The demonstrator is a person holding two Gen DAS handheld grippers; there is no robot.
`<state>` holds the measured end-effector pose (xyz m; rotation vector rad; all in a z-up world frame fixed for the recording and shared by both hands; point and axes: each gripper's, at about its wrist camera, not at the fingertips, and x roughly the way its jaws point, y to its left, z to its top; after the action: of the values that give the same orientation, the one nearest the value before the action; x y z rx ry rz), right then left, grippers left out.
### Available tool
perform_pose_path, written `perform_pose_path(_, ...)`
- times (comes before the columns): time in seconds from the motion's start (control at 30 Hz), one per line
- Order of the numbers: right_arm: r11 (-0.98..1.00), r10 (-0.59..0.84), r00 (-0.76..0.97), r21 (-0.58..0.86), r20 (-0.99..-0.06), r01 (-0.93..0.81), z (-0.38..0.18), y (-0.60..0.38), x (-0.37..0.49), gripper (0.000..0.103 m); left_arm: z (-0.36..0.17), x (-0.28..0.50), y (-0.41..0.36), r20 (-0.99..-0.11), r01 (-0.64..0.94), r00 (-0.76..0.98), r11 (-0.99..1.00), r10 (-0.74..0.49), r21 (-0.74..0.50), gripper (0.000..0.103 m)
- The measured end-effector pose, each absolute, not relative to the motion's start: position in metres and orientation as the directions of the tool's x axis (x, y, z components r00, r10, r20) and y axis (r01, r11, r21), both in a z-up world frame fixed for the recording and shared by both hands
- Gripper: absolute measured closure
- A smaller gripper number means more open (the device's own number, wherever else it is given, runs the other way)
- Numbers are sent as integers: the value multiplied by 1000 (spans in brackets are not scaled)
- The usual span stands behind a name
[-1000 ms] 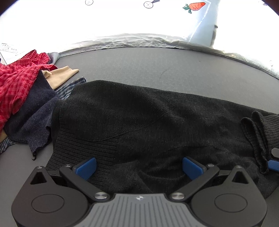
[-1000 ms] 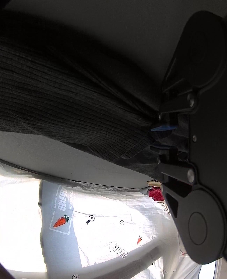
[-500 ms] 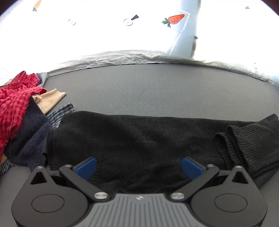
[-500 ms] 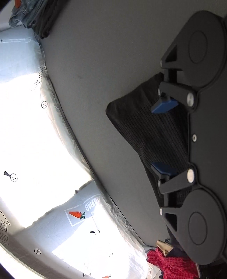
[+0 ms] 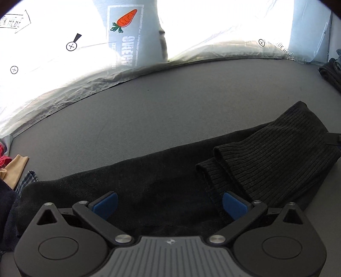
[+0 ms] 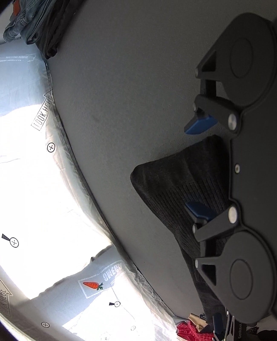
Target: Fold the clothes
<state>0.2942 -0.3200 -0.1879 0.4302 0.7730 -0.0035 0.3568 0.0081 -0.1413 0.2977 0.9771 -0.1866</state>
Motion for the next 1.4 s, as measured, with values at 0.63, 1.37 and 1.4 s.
perform_pose_path(0.63,793,286,680,565,-676,227,-194,-339,304,86,-164,363,36,-865,184,496,983,-76,19,0)
perform_pose_path(1.37,75,627,763,987,-158,143,-176,-270,257,90,-156,348,66,-850,126,516,991,-103,-43,0)
perform_pose_path(1.4,53,639,756,988,-144,144,-177,-261,258,90,-153,345,74,-849,106,517,993,-107,-60,0)
